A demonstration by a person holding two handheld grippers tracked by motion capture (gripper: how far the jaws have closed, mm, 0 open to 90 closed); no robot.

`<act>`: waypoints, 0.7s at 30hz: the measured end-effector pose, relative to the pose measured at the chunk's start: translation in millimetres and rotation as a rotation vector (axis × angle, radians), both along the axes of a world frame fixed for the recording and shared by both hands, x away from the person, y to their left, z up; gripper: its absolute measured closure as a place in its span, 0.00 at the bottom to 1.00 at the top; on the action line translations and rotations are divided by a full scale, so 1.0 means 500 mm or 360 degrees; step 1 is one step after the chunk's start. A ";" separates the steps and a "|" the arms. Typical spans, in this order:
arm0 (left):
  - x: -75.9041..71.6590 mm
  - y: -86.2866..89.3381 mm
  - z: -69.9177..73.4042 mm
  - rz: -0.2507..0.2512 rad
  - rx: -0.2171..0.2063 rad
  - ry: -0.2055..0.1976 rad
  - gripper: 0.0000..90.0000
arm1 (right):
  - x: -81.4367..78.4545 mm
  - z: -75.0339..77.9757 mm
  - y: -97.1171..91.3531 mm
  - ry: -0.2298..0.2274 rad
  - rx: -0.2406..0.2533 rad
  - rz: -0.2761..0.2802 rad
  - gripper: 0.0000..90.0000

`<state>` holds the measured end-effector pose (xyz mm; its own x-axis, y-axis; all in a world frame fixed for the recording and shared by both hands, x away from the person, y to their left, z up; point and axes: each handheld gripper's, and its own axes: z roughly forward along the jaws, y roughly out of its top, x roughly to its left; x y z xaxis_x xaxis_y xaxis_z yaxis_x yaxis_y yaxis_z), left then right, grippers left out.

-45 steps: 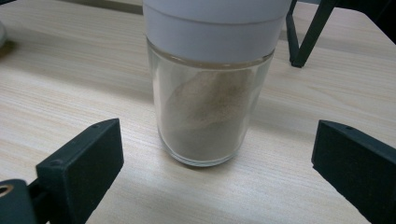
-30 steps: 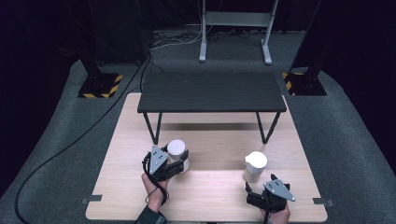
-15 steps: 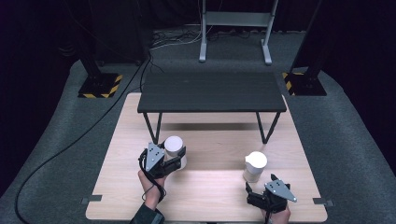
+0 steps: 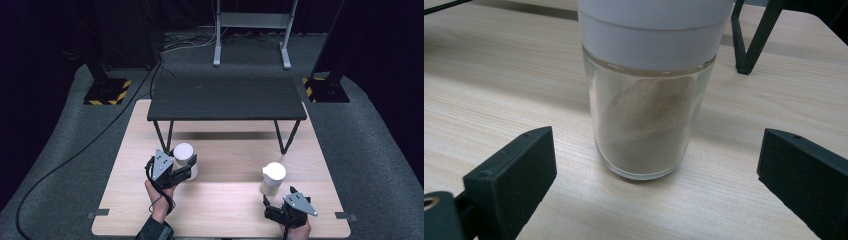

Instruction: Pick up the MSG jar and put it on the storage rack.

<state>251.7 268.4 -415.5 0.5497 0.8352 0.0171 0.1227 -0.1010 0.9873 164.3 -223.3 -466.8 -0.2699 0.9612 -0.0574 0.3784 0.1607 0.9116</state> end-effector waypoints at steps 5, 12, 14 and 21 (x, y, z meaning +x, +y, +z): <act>0.001 0.004 0.011 0.0000 0.0005 -0.0019 0.38 | 0.000 0.000 0.001 0.0002 0.0000 -0.0004 0.02; 0.003 0.008 0.026 0.0001 0.0011 -0.0039 0.38 | 0.001 0.001 0.002 0.0006 -0.0006 -0.0004 0.02; 0.003 0.009 0.030 0.0004 0.0009 -0.0045 0.38 | 0.002 0.002 0.003 0.0011 -0.0015 -0.0003 0.02; 0.008 0.011 0.041 0.0003 0.0022 -0.0046 0.38 | 0.004 0.004 0.005 0.0019 -0.0021 -0.0005 0.02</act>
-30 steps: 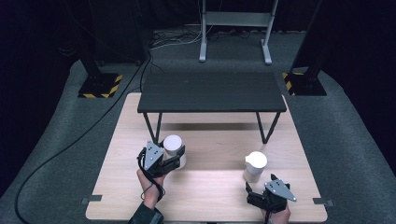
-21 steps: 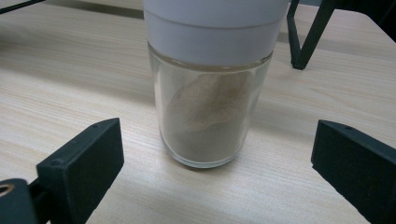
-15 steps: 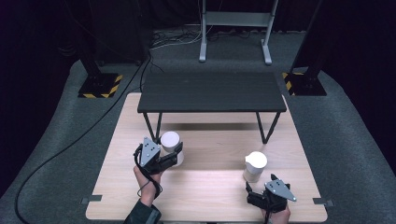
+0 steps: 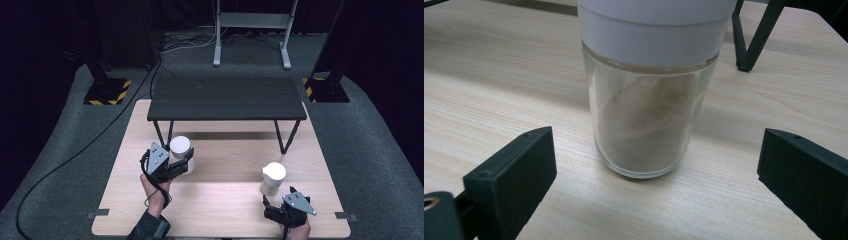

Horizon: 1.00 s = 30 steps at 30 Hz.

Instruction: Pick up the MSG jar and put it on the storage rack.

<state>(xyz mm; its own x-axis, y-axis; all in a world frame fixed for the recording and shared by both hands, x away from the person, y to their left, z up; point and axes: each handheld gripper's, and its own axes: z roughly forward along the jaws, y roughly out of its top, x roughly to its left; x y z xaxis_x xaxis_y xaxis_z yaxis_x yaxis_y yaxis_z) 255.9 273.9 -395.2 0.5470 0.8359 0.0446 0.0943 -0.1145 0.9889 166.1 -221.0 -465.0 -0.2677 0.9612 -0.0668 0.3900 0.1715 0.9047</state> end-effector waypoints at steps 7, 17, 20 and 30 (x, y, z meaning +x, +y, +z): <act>0.007 0.005 0.008 -0.0008 -0.0013 0.0017 0.38 | 0.001 0.000 0.000 0.0003 -0.0003 0.0004 0.02; 0.012 0.009 0.021 -0.0004 -0.0016 0.0015 0.38 | 0.002 0.002 0.001 0.0009 -0.0005 0.0002 0.02; 0.012 0.010 0.025 0.0002 -0.0014 0.0010 0.38 | 0.003 0.003 0.001 0.0015 -0.0006 0.0001 0.02; 0.018 0.017 0.037 0.0009 -0.0005 0.0009 0.38 | 0.003 0.003 0.001 0.0016 -0.0002 0.0000 0.02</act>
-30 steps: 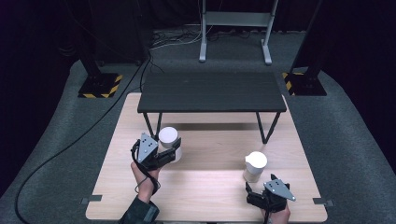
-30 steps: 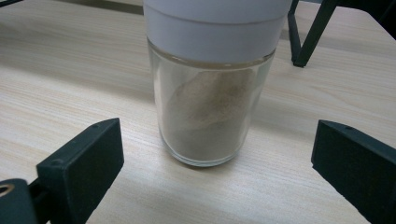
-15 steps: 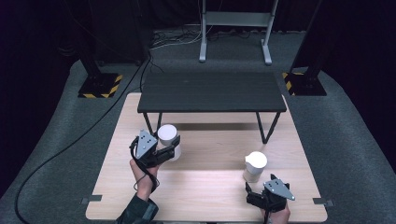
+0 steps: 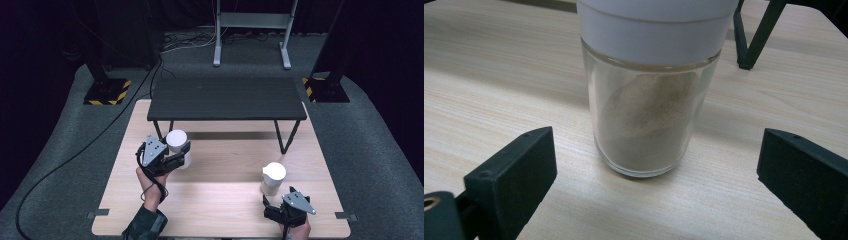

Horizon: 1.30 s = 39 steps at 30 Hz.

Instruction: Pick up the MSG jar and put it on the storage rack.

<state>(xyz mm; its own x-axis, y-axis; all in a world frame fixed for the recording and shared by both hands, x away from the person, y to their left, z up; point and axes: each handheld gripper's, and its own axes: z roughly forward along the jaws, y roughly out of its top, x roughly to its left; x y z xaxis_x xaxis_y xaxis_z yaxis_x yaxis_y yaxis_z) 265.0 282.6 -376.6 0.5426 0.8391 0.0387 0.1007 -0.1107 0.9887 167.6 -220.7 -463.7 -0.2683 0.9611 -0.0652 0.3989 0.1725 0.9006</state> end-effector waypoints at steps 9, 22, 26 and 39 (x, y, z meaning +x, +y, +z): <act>0.005 0.009 0.011 0.0017 0.0002 -0.0003 0.38 | 0.001 0.000 -0.001 0.0002 0.0003 0.0000 0.02; 0.013 0.026 0.030 0.0038 -0.0016 -0.0002 0.38 | 0.001 0.001 -0.002 0.0006 0.0007 0.0000 0.02; 0.018 0.028 0.033 0.0035 -0.0020 0.0000 0.38 | 0.002 0.001 -0.001 0.0009 0.0005 0.0003 0.02; 0.030 0.040 0.062 0.0071 0.0001 -0.0016 0.38 | 0.002 0.001 -0.001 0.0009 0.0004 0.0002 0.02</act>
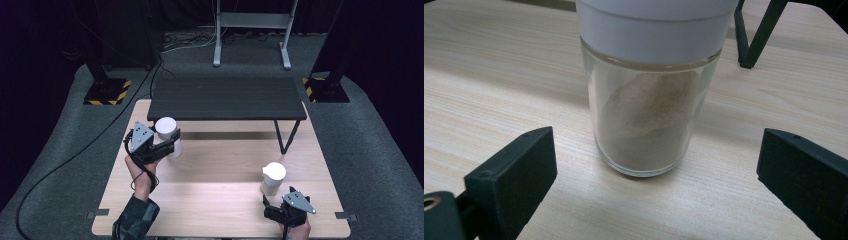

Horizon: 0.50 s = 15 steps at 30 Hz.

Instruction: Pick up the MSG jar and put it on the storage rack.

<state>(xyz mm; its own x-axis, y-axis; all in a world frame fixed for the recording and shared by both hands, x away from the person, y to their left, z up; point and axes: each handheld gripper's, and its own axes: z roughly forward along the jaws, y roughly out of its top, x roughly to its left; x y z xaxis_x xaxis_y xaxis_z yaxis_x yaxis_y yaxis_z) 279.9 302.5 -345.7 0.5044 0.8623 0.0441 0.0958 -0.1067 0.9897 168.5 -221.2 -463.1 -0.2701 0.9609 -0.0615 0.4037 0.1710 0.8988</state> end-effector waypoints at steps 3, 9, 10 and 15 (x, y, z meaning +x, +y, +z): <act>0.003 0.003 0.004 0.0011 -0.0003 -0.0003 0.38 | 0.000 0.000 0.000 0.0001 0.0000 0.0001 0.02; 0.007 0.009 0.010 0.0034 -0.0001 0.0000 0.38 | 0.001 0.000 -0.001 0.0003 0.0002 0.0002 0.02; 0.008 0.011 0.011 0.0041 -0.0002 0.0001 0.38 | 0.000 0.000 -0.001 0.0002 0.0003 0.0001 0.02; 0.012 0.016 0.013 0.0058 -0.0010 0.0004 0.38 | 0.001 0.001 0.000 0.0004 -0.0002 0.0003 0.02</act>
